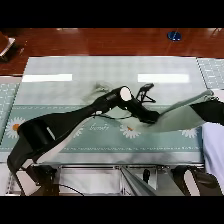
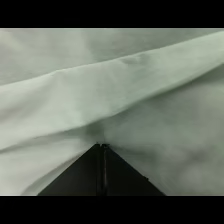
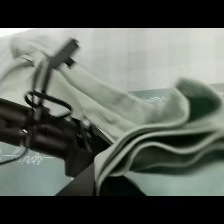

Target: Fold the shirts.

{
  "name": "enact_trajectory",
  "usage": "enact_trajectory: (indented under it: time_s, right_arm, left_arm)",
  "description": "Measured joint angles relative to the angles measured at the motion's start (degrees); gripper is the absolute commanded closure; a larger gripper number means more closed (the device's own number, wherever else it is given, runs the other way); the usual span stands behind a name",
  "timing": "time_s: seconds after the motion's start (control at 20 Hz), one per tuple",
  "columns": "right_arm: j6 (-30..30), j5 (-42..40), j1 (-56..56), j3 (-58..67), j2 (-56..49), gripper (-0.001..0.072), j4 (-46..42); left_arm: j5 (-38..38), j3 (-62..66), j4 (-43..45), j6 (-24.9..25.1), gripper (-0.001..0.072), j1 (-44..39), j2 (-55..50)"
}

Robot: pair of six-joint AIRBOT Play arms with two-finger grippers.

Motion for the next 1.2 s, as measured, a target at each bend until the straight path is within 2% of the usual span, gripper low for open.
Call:
enact_trajectory:
  time_s: [0.1,0.25,0.4,0.5,0.7,0.85,1.0,1.2]
  right_arm:
    - [-0.5,-0.2,0.0,0.0,-0.9,0.0689,1.5]
    - [-1.7,-0.7,0.3,0.0,-3.2,0.0689,4.9]
    - [-2.5,-4.1,5.3,0.1,-7.8,0.0689,8.8]
    - [-3.0,-9.6,11.8,1.1,-13.0,0.0689,11.7]
    - [-3.7,-20.5,26.1,9.8,-30.3,0.0689,14.6]
    - [-3.8,-23.5,34.2,21.0,-46.4,0.0689,15.8]
    - [-3.1,-24.2,39.3,30.9,-59.6,0.0689,16.4]
    - [-1.8,-24.2,42.2,39.7,-72.1,0.0687,17.0]
  left_arm:
    - [-0.9,0.6,-1.3,1.0,0.0686,1.5,0.1]
    - [-4.5,0.9,0.7,1.8,0.0686,9.1,3.4]
    - [-9.0,-0.8,6.3,1.7,0.0686,21.7,11.2]
    - [-10.7,-3.6,8.6,2.2,0.0686,30.9,18.9]
    - [-12.6,-12.7,10.7,5.7,0.0686,46.9,37.2]
    - [-12.2,-21.9,11.2,7.6,0.0686,54.7,50.0]
    - [-10.5,-31.8,11.6,8.4,0.0685,58.6,60.1]
    - [-9.1,-42.2,11.4,8.8,0.0685,60.2,66.8]
